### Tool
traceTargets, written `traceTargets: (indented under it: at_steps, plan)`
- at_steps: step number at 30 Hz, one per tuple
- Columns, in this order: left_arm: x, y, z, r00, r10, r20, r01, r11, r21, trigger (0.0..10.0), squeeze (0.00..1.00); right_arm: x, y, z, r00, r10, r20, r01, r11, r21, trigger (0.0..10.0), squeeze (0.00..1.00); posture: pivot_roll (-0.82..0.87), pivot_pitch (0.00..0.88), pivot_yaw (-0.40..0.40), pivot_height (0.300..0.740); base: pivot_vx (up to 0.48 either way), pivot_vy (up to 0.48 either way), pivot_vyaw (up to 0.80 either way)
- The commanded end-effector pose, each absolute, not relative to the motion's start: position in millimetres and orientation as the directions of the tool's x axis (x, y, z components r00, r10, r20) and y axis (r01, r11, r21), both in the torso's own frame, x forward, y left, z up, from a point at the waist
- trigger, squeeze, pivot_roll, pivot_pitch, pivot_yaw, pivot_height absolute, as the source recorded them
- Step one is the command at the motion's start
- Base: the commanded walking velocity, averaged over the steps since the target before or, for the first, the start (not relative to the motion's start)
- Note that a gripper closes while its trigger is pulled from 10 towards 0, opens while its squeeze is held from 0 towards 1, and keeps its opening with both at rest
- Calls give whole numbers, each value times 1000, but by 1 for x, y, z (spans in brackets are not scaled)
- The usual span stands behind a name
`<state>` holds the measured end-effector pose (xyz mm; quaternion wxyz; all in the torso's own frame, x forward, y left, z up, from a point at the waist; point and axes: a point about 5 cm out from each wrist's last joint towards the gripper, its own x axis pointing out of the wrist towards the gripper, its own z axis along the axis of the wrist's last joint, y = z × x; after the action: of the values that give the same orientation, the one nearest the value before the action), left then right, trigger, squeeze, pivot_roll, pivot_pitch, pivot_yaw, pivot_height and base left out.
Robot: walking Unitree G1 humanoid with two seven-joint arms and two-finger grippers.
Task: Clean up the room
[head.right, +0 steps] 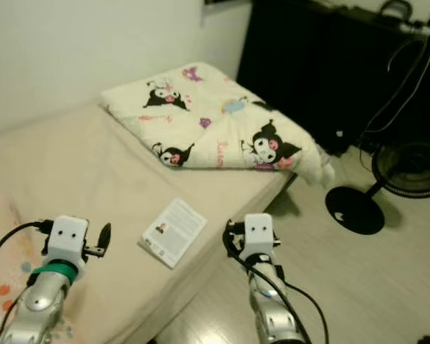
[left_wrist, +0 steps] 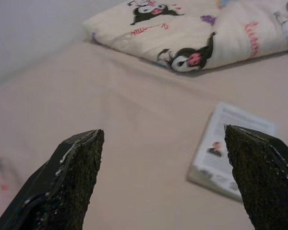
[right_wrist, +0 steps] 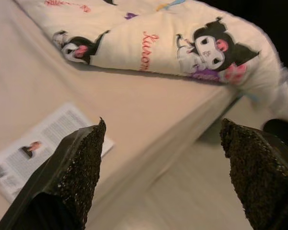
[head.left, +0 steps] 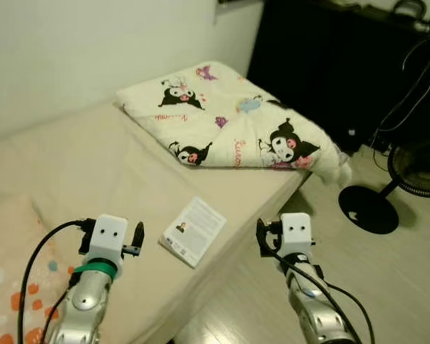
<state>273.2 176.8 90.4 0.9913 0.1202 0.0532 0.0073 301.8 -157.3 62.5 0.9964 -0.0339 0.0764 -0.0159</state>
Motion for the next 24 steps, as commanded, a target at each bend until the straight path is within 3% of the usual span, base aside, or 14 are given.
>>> traceTargets:
  at_steps: [1, 6, 15, 24]
  plan:
    - [271, 183, 84, 990, 45, -136, -9, 967, 254, 10000, 0, 304, -156, 63, 987, -41, -154, 33, 998, -56, 10000, 0, 175, 0, -75, 740, 0, 0, 800]
    - [275, 181, 85, 990, 29, -135, 8, 964, 266, 10000, 0, 304, -157, 62, 987, -56, -152, 49, 998, -48, 10000, 0, 175, 0, -67, 740, 0, 0, 800]
    - [307, 168, 101, 986, -119, -118, 150, 939, 309, 10000, 0, 286, -172, 60, 968, -218, -122, 215, 976, -32, 10000, 0, 99, 0, 137, 740, 0, 0, 800]
    - [327, 148, 105, 978, -180, -102, 202, 939, 279, 10000, 0, 265, -195, 69, 948, -305, -87, 299, 951, -80, 10000, 0, -8, 0, 171, 740, 0, 0, 800]
